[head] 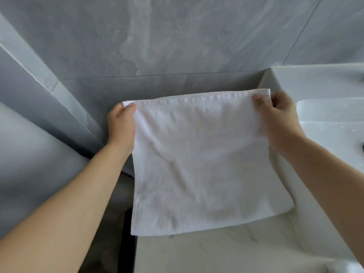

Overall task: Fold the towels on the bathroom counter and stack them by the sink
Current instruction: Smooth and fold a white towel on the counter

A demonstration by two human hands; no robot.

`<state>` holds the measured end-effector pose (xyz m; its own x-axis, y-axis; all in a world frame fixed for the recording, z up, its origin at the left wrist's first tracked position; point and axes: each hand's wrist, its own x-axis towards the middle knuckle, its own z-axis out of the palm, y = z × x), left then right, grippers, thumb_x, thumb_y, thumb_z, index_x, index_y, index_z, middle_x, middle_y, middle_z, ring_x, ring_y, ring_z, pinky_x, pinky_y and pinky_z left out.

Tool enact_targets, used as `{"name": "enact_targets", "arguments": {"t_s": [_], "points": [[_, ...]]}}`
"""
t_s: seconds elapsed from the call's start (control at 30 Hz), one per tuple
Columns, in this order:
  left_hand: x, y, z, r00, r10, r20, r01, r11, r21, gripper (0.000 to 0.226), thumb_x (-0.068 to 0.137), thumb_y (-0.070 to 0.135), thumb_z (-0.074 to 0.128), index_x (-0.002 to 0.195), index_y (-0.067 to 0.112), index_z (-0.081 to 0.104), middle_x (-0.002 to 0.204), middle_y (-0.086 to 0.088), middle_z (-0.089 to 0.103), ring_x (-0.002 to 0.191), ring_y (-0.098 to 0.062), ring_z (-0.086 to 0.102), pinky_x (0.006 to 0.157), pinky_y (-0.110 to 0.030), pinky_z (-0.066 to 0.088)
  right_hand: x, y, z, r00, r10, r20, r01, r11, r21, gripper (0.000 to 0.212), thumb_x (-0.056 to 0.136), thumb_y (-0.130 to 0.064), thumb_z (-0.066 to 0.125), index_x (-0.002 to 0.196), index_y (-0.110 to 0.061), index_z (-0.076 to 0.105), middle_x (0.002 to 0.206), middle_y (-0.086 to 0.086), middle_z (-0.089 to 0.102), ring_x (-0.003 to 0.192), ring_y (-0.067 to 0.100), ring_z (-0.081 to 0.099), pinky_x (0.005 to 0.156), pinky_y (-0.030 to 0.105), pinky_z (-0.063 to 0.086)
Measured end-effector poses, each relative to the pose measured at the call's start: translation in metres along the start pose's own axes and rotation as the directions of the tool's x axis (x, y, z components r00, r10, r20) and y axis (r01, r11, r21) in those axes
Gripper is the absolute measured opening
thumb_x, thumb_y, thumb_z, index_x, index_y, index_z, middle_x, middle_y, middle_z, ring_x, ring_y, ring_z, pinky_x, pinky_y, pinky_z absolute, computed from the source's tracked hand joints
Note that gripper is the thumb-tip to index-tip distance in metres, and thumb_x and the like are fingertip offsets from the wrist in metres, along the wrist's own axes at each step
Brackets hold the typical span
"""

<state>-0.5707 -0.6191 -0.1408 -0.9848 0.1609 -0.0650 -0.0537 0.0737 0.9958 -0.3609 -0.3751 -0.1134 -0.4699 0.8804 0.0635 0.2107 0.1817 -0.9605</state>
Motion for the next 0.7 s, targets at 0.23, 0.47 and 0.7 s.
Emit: {"name": "enact_targets", "arguments": {"t_s": [0.23,0.47,0.7], "points": [[-0.029,0.044,-0.015,0.984,-0.128,0.124,0.136,0.989,-0.063,0.014,0.095,0.024,0.058,0.098,0.033,0.068,0.121,-0.005,0.067,0.116,-0.022,0.061,0.106,-0.044,0.047,-0.02,-0.027,-0.025,0.998,0.026,0.056,-0.031,0.994,0.101,0.01,0.094,-0.031,0.058,0.103,-0.032,0.055,0.083,-0.016,0.066,0.062,-0.001,0.061,0.05,0.02,0.049],[-0.062,0.066,-0.047,0.861,-0.361,0.359,0.342,0.932,0.118,0.031,0.096,0.015,0.062,0.126,0.004,0.062,0.117,-0.012,0.071,0.105,-0.026,0.07,0.09,-0.044,0.055,-0.03,-0.042,-0.032,0.971,0.134,0.196,-0.048,0.919,-0.391,0.027,0.098,-0.036,0.048,0.113,-0.014,0.052,0.103,0.01,0.056,0.091,0.027,0.054,0.077,0.034,0.042],[-0.092,0.143,-0.088,0.737,-0.252,0.627,0.383,0.92,-0.081,0.031,0.093,0.04,0.06,0.103,0.017,0.079,0.113,-0.005,0.074,0.109,-0.022,0.069,0.08,-0.032,0.058,-0.048,-0.121,-0.078,0.823,0.161,0.546,-0.326,0.92,0.22,0.04,0.1,-0.019,0.046,0.077,-0.022,0.079,0.078,-0.004,0.073,0.069,0.009,0.07,0.057,0.022,0.054]]}}
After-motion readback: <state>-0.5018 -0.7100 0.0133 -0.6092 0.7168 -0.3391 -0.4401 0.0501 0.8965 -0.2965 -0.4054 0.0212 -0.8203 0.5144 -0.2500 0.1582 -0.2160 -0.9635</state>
